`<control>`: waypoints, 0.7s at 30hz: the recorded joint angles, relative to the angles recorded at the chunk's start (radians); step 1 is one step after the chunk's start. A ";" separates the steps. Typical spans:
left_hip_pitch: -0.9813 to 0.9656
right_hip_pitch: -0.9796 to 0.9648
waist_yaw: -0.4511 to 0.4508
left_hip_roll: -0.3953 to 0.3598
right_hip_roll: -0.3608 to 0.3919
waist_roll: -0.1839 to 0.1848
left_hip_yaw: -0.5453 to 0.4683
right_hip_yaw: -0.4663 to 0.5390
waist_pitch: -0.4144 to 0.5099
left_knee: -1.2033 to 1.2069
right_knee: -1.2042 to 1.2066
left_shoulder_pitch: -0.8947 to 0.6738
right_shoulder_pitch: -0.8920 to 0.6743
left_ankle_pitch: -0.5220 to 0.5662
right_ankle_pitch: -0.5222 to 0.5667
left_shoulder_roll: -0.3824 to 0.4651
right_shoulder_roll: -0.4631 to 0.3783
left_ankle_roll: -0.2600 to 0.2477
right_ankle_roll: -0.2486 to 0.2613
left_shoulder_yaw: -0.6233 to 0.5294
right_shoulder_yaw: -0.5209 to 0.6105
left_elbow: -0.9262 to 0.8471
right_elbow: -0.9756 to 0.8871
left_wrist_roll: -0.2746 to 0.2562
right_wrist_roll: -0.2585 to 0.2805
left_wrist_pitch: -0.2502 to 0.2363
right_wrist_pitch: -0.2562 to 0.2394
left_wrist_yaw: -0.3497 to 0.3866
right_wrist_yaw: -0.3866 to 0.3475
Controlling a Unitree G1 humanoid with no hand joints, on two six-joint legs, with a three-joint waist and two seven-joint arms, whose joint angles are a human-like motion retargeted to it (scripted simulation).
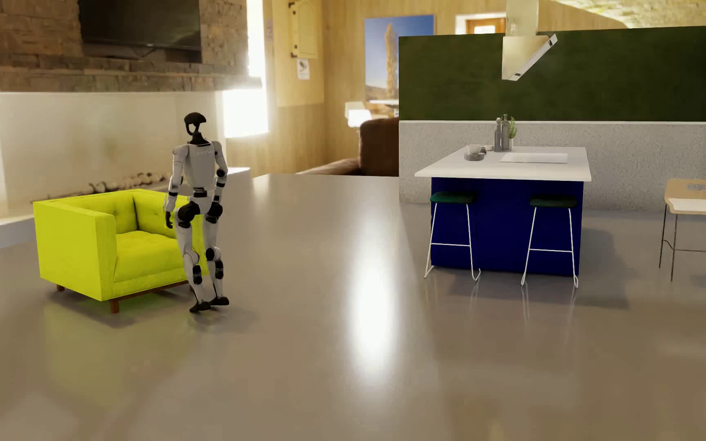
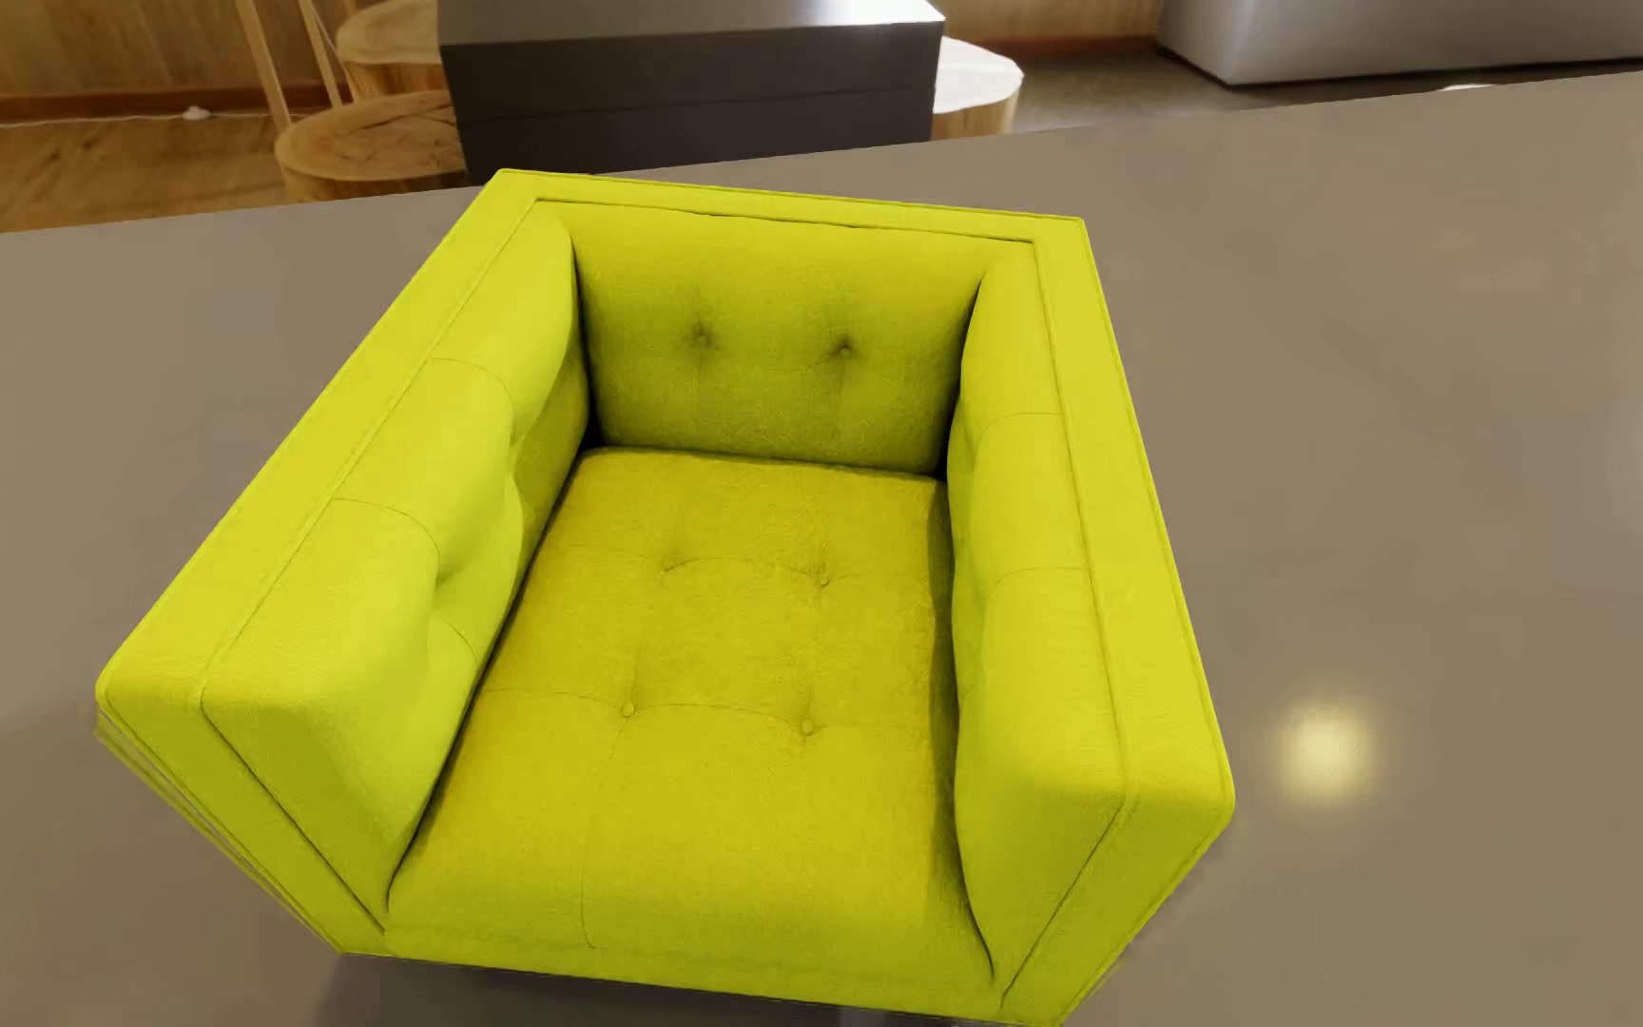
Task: Stand still
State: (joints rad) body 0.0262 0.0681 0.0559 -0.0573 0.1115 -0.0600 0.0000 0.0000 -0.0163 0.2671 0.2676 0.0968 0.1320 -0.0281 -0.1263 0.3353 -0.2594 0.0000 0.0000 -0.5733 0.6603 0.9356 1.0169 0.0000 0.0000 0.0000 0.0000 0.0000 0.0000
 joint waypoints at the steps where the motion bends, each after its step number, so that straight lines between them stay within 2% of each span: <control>1: -0.005 -0.003 -0.001 -0.002 -0.003 -0.001 0.000 0.000 -0.002 0.002 0.002 -0.002 0.002 0.002 -0.002 -0.001 -0.002 0.000 0.000 -0.003 -0.013 0.000 0.002 0.000 0.000 0.000 0.000 0.000 0.000; 8: 0.003 -0.002 -0.003 -0.005 -0.002 -0.005 0.000 0.000 -0.006 -0.003 0.003 -0.007 0.003 -0.006 -0.005 -0.004 -0.007 0.000 0.000 -0.008 0.017 0.007 -0.003 0.000 0.000 0.000 0.000 0.000 0.000; 21: -0.001 -0.007 -0.012 0.000 0.002 -0.003 0.000 0.000 -0.015 -0.006 0.004 -0.005 -0.001 -0.018 -0.011 -0.004 -0.002 0.000 0.000 -0.001 -0.029 0.007 0.008 0.000 0.000 0.000 0.000 0.000 0.000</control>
State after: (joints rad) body 0.0251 0.0609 0.0443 -0.0570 0.1136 -0.0631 0.0000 0.0000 -0.0312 0.2610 0.2716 0.0917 0.1311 -0.0465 -0.1369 0.3309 -0.2610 0.0000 0.0000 -0.5745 0.6317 0.9430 1.0246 0.0000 0.0000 0.0000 0.0000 0.0000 0.0000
